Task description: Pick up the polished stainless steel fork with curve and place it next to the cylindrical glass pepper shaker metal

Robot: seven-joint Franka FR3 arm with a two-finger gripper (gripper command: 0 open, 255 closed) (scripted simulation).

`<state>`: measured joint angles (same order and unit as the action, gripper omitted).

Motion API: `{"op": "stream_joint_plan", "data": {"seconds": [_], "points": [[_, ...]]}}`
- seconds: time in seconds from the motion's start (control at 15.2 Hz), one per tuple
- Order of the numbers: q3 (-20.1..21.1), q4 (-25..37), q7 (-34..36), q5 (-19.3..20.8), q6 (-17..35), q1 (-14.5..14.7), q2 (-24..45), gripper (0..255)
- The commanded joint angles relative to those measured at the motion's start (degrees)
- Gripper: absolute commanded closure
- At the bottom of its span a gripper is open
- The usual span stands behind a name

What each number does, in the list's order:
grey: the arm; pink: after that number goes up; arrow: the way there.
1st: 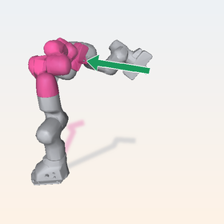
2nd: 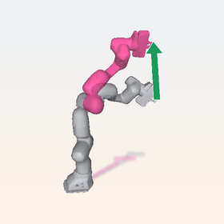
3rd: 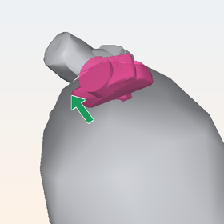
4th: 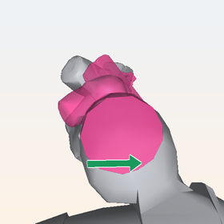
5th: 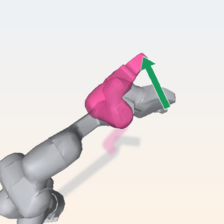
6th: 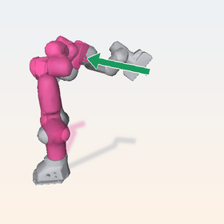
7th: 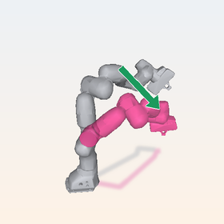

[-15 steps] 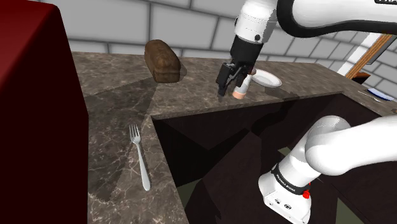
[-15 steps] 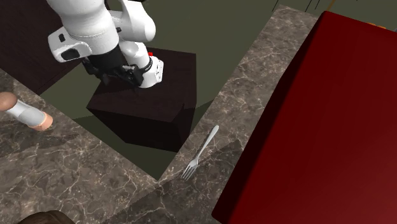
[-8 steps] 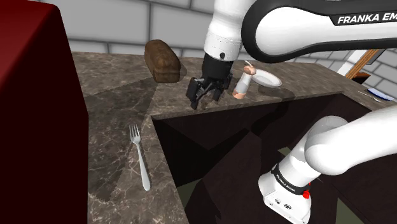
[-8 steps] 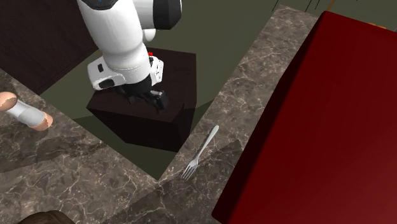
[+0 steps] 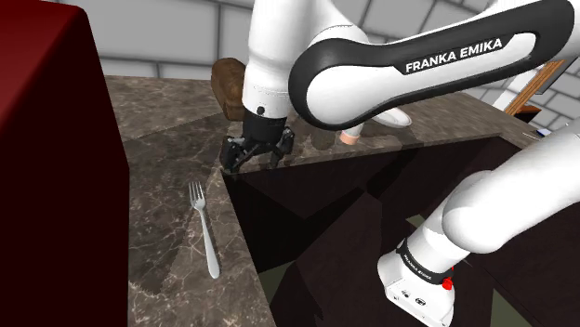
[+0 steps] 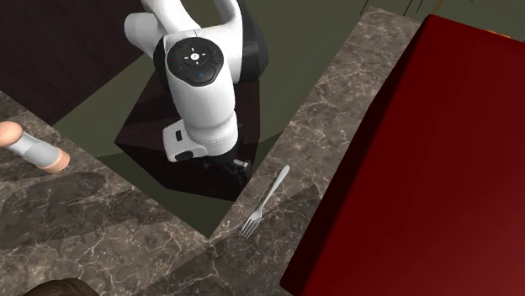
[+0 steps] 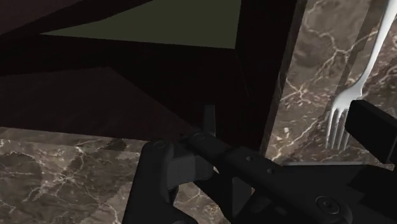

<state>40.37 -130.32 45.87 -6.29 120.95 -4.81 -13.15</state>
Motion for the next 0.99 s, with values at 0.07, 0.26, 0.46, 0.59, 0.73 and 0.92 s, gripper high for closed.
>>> {"op": "stream_joint_plan", "data": {"seconds": [0.07, 0.26, 0.46, 0.59, 0.73, 0.92], "points": [[3.64, 3.07, 8.0, 4.69, 3.24, -1.06, 7.0, 0], [5.86, 7.72, 17.13, 12.45, 5.34, -0.99, 15.99, 0], [5.11, 13.31, 25.76, 20.49, 6.01, 1.94, 24.97, 0], [3.94, 15.04, 28.42, 23.17, 6.61, 3.7, 28.13, 0], [3.38, 14.61, 29.1, 24.22, 7.77, 4.16, 29.17, 0], [2.56, 14.07, 30.19, 25.9, 9.46, 4.8, 30.82, 0]]}}
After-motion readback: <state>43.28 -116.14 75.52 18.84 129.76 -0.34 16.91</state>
